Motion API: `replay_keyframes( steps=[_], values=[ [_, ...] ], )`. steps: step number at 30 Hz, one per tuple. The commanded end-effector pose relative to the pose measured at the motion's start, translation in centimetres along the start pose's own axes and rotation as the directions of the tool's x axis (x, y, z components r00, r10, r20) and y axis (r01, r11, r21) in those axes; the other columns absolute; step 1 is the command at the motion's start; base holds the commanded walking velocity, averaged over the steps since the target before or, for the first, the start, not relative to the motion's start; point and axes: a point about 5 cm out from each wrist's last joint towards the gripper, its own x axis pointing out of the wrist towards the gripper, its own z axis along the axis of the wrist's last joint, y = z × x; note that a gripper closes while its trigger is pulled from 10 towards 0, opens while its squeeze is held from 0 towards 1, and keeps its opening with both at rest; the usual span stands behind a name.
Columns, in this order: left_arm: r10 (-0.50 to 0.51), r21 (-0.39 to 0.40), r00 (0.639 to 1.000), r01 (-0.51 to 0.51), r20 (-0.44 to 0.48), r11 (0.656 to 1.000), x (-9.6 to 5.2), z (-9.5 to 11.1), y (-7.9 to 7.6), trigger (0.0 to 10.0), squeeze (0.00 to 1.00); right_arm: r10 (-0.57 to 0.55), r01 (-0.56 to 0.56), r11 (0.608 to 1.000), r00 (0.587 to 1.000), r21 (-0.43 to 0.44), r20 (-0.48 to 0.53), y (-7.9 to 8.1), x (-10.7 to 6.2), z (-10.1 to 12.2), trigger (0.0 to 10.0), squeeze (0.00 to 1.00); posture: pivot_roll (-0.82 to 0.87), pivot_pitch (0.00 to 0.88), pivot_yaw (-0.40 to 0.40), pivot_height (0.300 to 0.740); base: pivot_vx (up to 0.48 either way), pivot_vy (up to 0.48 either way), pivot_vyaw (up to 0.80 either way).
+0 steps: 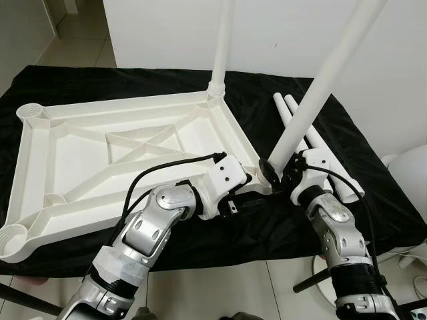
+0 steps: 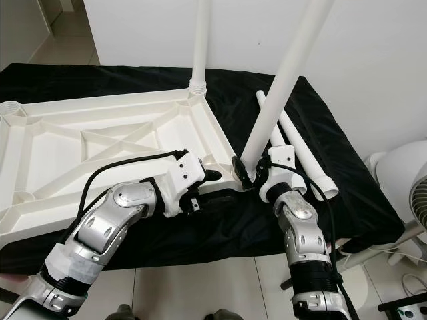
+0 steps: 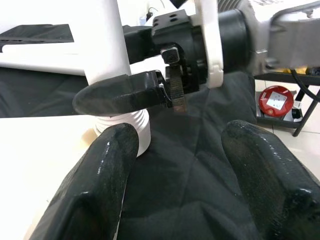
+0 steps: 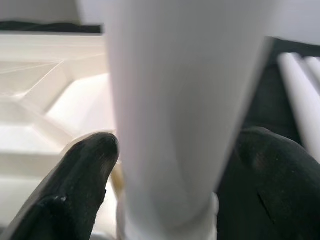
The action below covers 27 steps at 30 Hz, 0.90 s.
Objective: Building children table
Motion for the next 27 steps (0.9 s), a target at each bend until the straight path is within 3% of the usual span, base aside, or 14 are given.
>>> replay_keyframes(
  steps=[1,9,10,12,13,18,19,24,25,27],
  values=[
    [0.014,0.007,1.000,-0.014,0.002,1.000,0.1,0.1,0.2,10.0,0.00,0.024,-0.024,1.000,1.000,-0.009,-0.002,-0.1,0.1,-0.1,10.0,0.00,0.07,0.000,-0.066,0.740,0.000,0.000,0.00],
    [0.027,0.011,1.000,-0.027,0.001,1.000,0.0,0.2,0.5,10.0,0.00,0.118,-0.120,0.992,0.992,-0.047,-0.042,-0.5,1.3,-0.4,9.8,0.00,0.08,0.000,-0.069,0.740,0.000,0.000,0.00],
    [0.028,0.011,1.000,-0.028,0.002,1.000,0.0,0.3,0.6,10.0,0.00,0.135,-0.138,0.989,0.990,-0.057,-0.046,-0.6,1.5,-0.5,5.0,0.00,0.08,0.000,-0.068,0.740,0.000,0.000,0.00],
    [0.028,0.011,1.000,-0.028,0.002,1.000,0.0,0.3,0.6,10.0,0.00,0.144,-0.147,0.987,0.988,-0.066,-0.052,-0.6,1.6,-0.5,4.7,0.00,0.08,0.000,-0.067,0.740,0.000,0.000,0.00],
    [0.026,0.011,1.000,-0.026,0.004,1.000,0.1,0.3,0.6,10.0,0.00,0.149,-0.152,0.986,0.987,-0.061,-0.055,-0.7,1.6,-0.6,1.1,0.00,0.08,0.000,-0.068,0.740,0.000,0.000,0.00],
    [0.025,0.012,1.000,-0.025,0.006,1.000,0.1,0.4,0.5,10.0,0.00,0.156,-0.159,0.986,0.986,-0.050,-0.054,-0.8,1.7,-0.7,1.1,0.00,0.08,0.000,-0.068,0.740,0.000,0.000,0.00],
    [0.023,0.012,1.000,-0.023,0.006,1.000,0.1,0.3,0.5,10.0,0.00,0.164,-0.166,0.986,0.985,-0.036,-0.057,-0.9,1.6,-1.2,0.0,0.00,0.07,0.000,-0.062,0.740,0.000,0.000,0.00],
    [0.020,0.010,1.000,-0.020,0.006,1.000,0.2,0.4,0.4,10.0,0.00,0.161,-0.163,0.986,0.985,-0.027,-0.063,-0.9,1.3,-1.6,0.0,0.00,0.07,0.000,-0.063,0.740,0.000,0.000,0.00],
    [0.018,0.009,1.000,-0.018,0.006,1.000,0.2,0.3,0.4,10.0,0.00,0.138,-0.140,0.990,0.988,-0.028,-0.069,-1.1,1.2,-1.8,10.0,0.00,0.07,0.000,-0.064,0.740,0.000,0.000,0.00],
    [0.017,0.007,1.000,-0.017,0.006,1.000,0.2,0.3,0.4,10.0,0.00,0.104,-0.107,0.994,0.991,-0.031,-0.086,-1.1,1.2,-2.2,10.0,0.00,0.07,0.000,-0.064,0.740,0.000,0.000,0.00]
  ],
)
